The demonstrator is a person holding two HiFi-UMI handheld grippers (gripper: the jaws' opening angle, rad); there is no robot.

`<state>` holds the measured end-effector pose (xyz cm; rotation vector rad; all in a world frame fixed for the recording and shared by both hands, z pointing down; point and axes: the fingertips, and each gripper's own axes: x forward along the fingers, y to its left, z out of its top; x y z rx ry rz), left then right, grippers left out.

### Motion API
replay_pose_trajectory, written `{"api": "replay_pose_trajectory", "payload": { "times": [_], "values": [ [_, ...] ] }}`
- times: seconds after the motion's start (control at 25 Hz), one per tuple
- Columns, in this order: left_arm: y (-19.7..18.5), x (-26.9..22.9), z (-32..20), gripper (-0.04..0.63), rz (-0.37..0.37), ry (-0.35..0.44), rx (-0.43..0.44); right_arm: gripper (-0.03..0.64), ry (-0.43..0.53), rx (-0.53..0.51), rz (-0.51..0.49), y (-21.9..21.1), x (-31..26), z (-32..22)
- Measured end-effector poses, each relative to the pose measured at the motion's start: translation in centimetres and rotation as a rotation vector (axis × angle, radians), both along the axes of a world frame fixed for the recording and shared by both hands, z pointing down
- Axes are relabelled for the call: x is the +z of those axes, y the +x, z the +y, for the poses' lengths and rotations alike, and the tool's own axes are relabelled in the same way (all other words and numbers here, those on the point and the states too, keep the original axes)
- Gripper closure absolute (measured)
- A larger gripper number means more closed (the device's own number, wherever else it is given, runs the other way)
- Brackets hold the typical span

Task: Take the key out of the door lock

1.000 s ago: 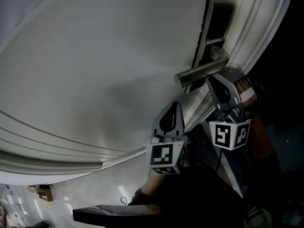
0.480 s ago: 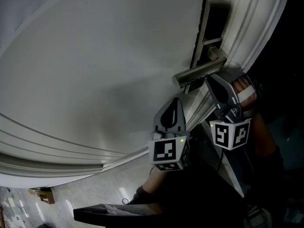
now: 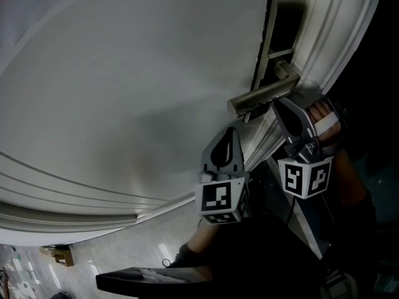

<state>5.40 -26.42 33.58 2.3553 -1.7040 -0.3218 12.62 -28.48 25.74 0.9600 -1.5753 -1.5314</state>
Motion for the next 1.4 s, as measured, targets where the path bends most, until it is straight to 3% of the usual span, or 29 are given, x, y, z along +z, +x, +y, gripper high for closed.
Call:
{"api": "replay_pose_trajectory", "payload": {
  "times": [0.36,0.84,1.2,1.4],
  "values": [
    [0.04,-0.15,-0.22,0.595,0.004,0.008,0.009,0.604,0.022,0.005,0.032,0.04,0.03,-0.03],
    [0.02,-0.33,-0.15,0.595,0.014,0.014,0.010,0.604,-0.019,0.011,-0.004,0.10,-0.03,0.00],
    [-0.15,-0.46,0.04,0.595,0.010,0.024,0.006,0.604,0.040,0.018,0.066,0.12,0.06,-0.02],
    [-0.35,-0.35,0.04,0.595,0.009,0.022,0.004,0.604,0.022,0.024,0.055,0.16,0.04,0.00]
  ]
}}
